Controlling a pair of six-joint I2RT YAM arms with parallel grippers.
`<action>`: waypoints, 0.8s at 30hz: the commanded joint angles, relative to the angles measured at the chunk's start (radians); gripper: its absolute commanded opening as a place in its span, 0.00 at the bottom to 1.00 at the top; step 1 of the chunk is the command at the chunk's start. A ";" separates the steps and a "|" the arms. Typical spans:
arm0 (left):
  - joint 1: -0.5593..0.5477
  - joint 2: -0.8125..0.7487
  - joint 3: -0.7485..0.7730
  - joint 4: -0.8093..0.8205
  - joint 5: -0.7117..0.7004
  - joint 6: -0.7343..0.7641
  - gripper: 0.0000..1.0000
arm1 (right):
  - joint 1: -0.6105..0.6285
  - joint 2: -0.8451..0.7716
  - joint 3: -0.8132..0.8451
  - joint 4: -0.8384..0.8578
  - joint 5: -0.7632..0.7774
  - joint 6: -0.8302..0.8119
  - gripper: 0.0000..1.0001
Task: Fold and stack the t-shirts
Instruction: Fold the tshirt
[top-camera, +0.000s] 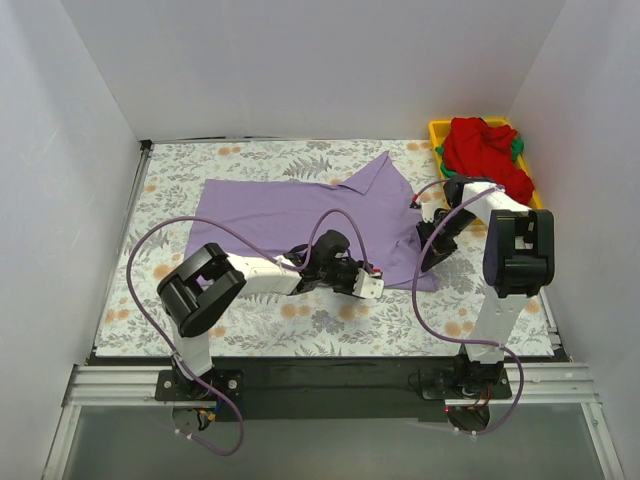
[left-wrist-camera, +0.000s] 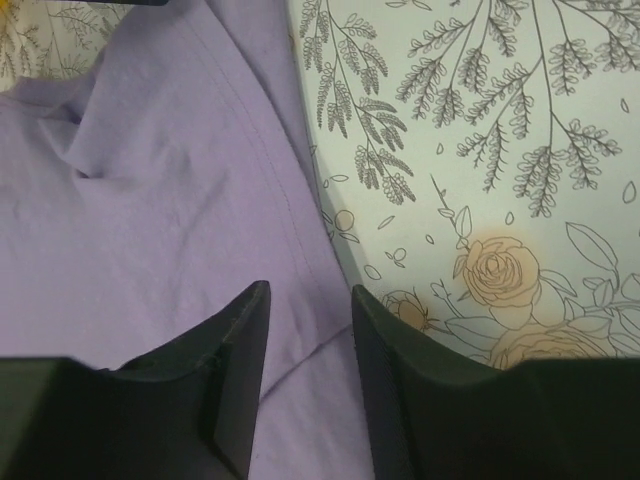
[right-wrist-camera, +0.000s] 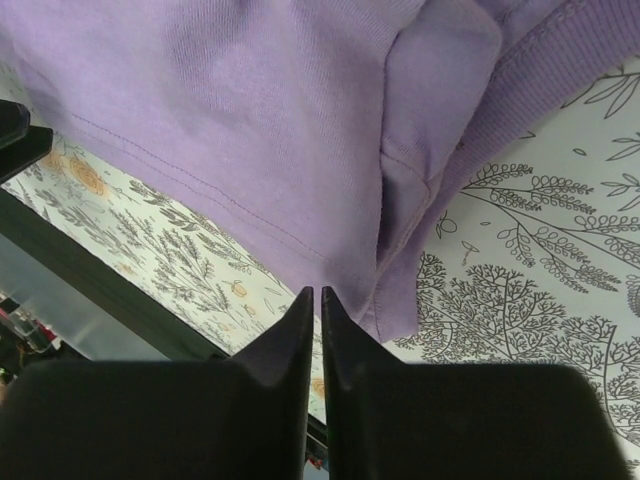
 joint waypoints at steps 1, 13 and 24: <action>-0.011 0.019 0.024 0.047 -0.016 0.030 0.31 | -0.007 -0.001 0.016 -0.004 -0.017 -0.004 0.08; -0.011 -0.021 0.011 0.014 0.024 0.060 0.34 | -0.012 -0.011 0.010 -0.009 -0.035 -0.010 0.01; -0.012 0.024 0.004 0.013 0.004 0.115 0.37 | -0.013 -0.010 0.008 -0.013 -0.032 -0.019 0.01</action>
